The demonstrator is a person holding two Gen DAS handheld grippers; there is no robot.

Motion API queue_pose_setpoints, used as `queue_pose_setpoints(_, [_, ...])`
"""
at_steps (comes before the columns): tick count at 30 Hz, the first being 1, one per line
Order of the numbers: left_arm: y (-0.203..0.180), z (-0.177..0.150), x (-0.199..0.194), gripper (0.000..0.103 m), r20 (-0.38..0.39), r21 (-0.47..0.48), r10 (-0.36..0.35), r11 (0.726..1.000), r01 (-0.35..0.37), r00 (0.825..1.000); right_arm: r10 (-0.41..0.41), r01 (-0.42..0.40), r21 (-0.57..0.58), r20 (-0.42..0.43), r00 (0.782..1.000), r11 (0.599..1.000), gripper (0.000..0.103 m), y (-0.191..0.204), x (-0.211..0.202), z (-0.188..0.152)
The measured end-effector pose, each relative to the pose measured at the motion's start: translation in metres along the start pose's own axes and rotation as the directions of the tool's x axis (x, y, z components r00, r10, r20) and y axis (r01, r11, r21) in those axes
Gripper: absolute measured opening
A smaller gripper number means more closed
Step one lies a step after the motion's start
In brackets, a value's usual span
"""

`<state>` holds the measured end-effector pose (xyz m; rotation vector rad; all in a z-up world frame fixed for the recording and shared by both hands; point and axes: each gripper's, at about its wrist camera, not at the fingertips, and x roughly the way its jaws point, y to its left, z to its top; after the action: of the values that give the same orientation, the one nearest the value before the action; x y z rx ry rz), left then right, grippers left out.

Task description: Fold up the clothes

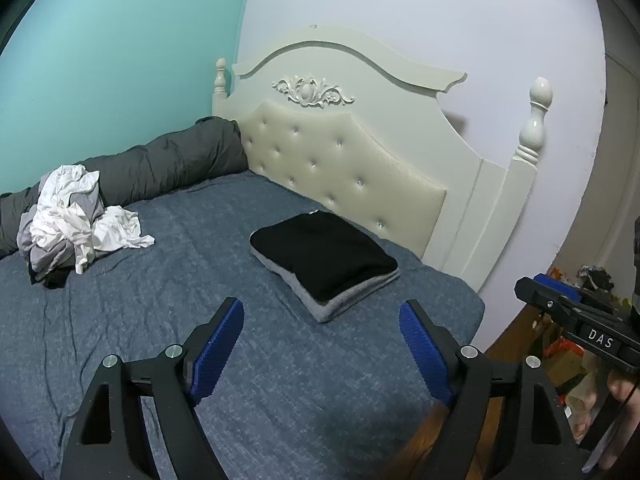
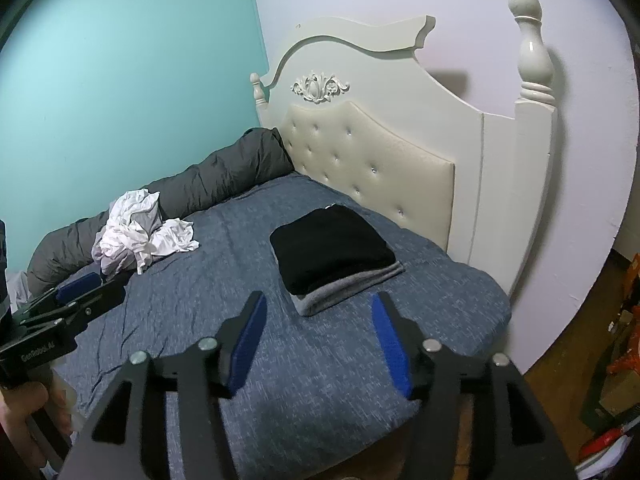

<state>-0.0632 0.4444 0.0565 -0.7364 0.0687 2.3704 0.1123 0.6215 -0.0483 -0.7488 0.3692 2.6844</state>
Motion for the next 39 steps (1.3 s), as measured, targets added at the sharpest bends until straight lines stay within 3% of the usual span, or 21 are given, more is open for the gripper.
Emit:
queue_pose_setpoints(7, [0.0, -0.005, -0.007, 0.088, 0.006, -0.001, -0.001, 1.0, 0.001, 1.0, -0.026, 0.026, -0.002, 0.015, 1.0, 1.0, 0.079, 0.001, -0.008, -0.006])
queue_pose_setpoints(14, [-0.001, -0.008, -0.016, 0.096, 0.017, 0.003, 0.002, 1.0, -0.002, 1.0, -0.027, 0.027, 0.004, 0.006, 1.0, 1.0, 0.086, 0.004, -0.014, -0.012])
queue_pose_setpoints(19, [-0.002, -0.01, -0.02, 0.098, 0.018, 0.007, 0.002, 1.0, -0.002, 1.0, -0.027, 0.027, 0.013, 0.015, 1.0, 1.0, 0.099, 0.006, -0.02, -0.015])
queue_pose_setpoints(25, [0.0, -0.015, -0.024, 0.098, 0.016, 0.006, 0.014, 1.0, -0.014, 1.0, -0.034, 0.034, 0.022, 0.021, 0.999, 0.999, 0.103, 0.01, -0.026, -0.016])
queue_pose_setpoints(27, [0.0, -0.016, -0.026, 0.103, 0.017, 0.005, 0.016, 1.0, -0.016, 1.0, -0.041, 0.041, 0.022, 0.024, 0.999, 0.999, 0.103, 0.011, -0.028, -0.016])
queue_pose_setpoints(39, [-0.001, -0.02, -0.032, 0.103, 0.005, -0.007, 0.017, 1.0, -0.017, 1.0, -0.054, 0.053, 0.022, 0.024, 0.998, 0.998, 0.103, 0.014, -0.036, -0.021])
